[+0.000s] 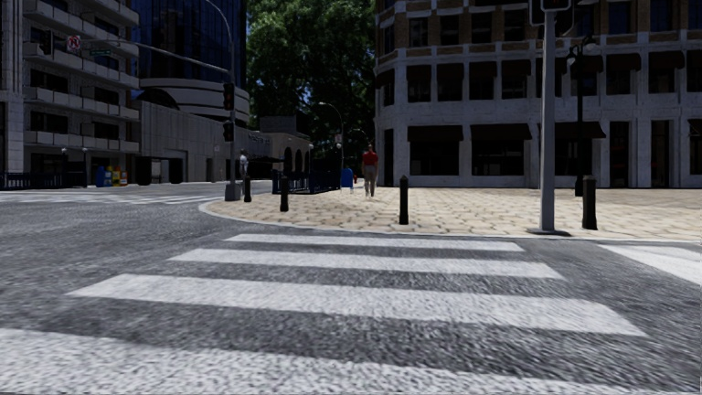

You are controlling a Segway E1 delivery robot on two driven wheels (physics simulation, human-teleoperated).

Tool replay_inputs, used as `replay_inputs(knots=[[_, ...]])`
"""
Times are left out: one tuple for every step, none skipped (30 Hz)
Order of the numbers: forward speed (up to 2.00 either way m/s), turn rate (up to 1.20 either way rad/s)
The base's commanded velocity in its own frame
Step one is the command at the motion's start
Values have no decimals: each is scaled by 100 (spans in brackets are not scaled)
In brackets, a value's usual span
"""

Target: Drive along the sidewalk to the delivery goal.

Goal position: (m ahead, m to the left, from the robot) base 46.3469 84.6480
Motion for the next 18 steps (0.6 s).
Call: replay_inputs(knots=[[200, 0], [200, 0], [200, 0], [200, 0], [200, 0], [200, 0], [200, 0], [200, 0], [200, 0], [200, 0], [200, 0], [200, 0], [200, 0], [200, 0], [200, 0], [200, 0], [200, 49], [200, 94]])
